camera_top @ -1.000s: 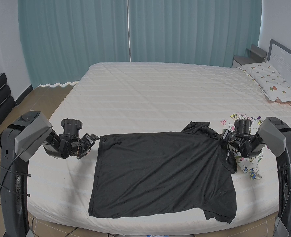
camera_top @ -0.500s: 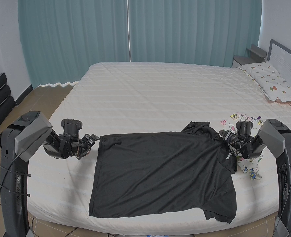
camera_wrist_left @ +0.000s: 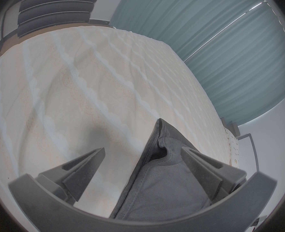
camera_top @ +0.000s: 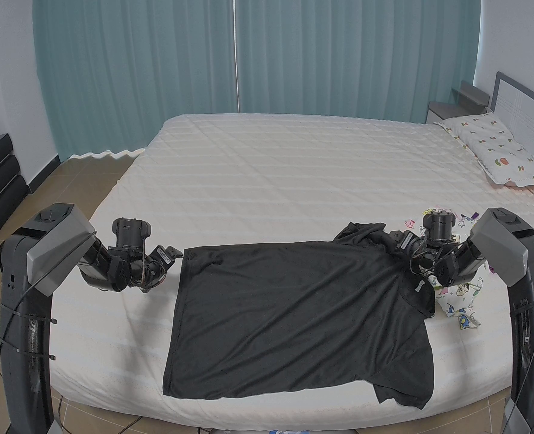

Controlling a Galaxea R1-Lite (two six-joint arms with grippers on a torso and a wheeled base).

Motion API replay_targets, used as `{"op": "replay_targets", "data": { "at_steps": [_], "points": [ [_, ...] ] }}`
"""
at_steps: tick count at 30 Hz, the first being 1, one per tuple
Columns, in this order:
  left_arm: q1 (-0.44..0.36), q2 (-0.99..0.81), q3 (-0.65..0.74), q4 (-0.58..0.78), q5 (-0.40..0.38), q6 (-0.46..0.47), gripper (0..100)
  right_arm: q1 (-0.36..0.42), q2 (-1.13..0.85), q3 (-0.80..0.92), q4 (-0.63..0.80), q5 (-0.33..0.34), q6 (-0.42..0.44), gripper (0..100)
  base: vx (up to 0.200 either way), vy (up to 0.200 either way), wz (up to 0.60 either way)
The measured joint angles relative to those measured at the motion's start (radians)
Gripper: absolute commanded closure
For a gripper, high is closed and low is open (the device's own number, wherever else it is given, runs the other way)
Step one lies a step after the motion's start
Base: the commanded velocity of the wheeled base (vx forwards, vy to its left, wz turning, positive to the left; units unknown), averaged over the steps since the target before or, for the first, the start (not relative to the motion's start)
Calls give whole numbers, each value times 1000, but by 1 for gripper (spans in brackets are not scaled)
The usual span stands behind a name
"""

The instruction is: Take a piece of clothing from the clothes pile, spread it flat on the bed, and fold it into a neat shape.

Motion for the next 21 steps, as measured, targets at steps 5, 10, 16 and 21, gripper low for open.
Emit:
{"op": "replay_targets", "data": {
  "at_steps": [5,10,16,21],
  "points": [
    [0,0,2,-1,0,1,0,61,13,-85,54,-24,29,0,0,0,0],
    [0,0,2,-1,1,2,0,91,51,-142,75,-30,58,0,0,0,0],
    [0,0,7,-3,2,2,0,96,118,-244,109,-67,74,0,0,0,0],
    [0,0,9,-4,2,4,0,78,173,-338,111,-107,76,0,0,0,0]
  ]
}}
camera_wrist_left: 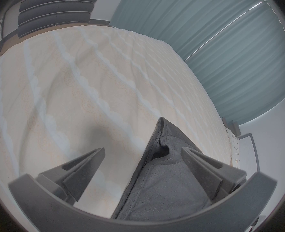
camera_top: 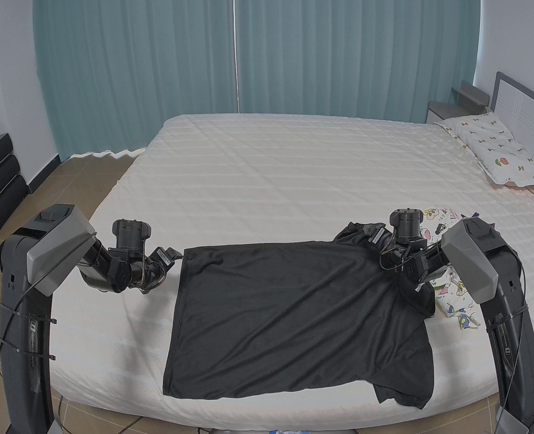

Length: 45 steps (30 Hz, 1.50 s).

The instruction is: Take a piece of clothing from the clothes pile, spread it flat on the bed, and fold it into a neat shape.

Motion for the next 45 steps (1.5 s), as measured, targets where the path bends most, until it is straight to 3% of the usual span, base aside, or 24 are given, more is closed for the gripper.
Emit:
{"op": "replay_targets", "data": {
  "at_steps": [9,20,25,37,45],
  "points": [
    [0,0,2,0,0,0,0,-66,62,-124,-53,-50,0,0,0,0,0],
    [0,-2,8,0,0,-1,0,-66,40,-97,-145,-52,-1,0,0,0,0],
    [-1,-16,31,-13,-6,-5,0,-52,-26,44,-173,-46,-2,0,0,0,0],
    [-22,-96,189,-170,-9,-6,0,-28,-287,633,-353,31,-4,0,-100,0,0],
    [-48,-177,403,-249,-13,-4,0,-20,-440,1038,-551,71,5,0,0,0,0]
  ]
}}
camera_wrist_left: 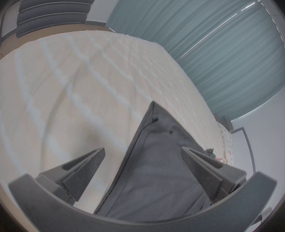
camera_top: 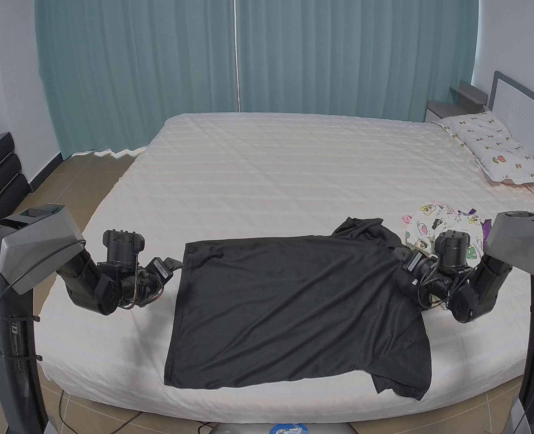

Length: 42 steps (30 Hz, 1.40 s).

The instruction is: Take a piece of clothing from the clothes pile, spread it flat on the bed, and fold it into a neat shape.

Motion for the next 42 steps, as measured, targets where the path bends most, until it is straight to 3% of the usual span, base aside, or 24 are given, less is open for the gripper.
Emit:
{"op": "replay_targets", "data": {
  "at_steps": [10,12,17,21,28,42],
  "points": [
    [-119,-100,473,-224,16,2,0,0,-66,362,-250,34,57,0,0,0,0],
    [-182,-119,601,-278,39,3,0,-8,-71,435,-303,49,79,0,0,0,0],
    [-300,-129,739,-347,136,4,0,-25,-76,531,-362,91,106,0,0,0,0],
    [-361,-97,775,-419,202,1,0,-33,-79,574,-372,109,115,0,0,0,0],
    [-378,-13,766,-566,276,-6,0,-34,-84,602,-373,115,121,0,0,0,0],
    [-366,69,707,-583,332,2,0,-32,-89,606,-373,115,121,0,0,0,0]
  ]
}}
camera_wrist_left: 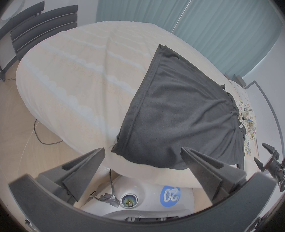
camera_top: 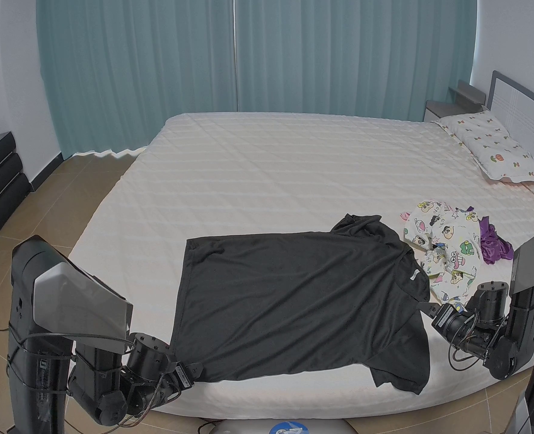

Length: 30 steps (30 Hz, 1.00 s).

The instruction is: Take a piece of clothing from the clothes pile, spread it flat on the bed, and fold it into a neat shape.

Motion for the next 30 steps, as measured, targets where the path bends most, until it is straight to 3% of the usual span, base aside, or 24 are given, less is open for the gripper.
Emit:
{"op": "replay_targets", "data": {
  "at_steps": [1,12,18,23,30],
  "points": [
    [1,7,-11,-1,16,7,100,0,0,0,0,0,0,0,0,0,0],
    [11,34,-23,-2,36,11,100,-9,6,18,0,10,-38,0,0,0,0],
    [78,-26,-12,-5,36,-20,100,-67,31,12,0,134,-154,0,0,0,0],
    [140,-64,-10,-5,19,-40,100,-101,78,-33,3,171,-201,0,0,0,0],
    [186,-95,-11,-5,-55,-66,100,-90,108,-151,181,178,-208,0,0,0,0]
  ]
}}
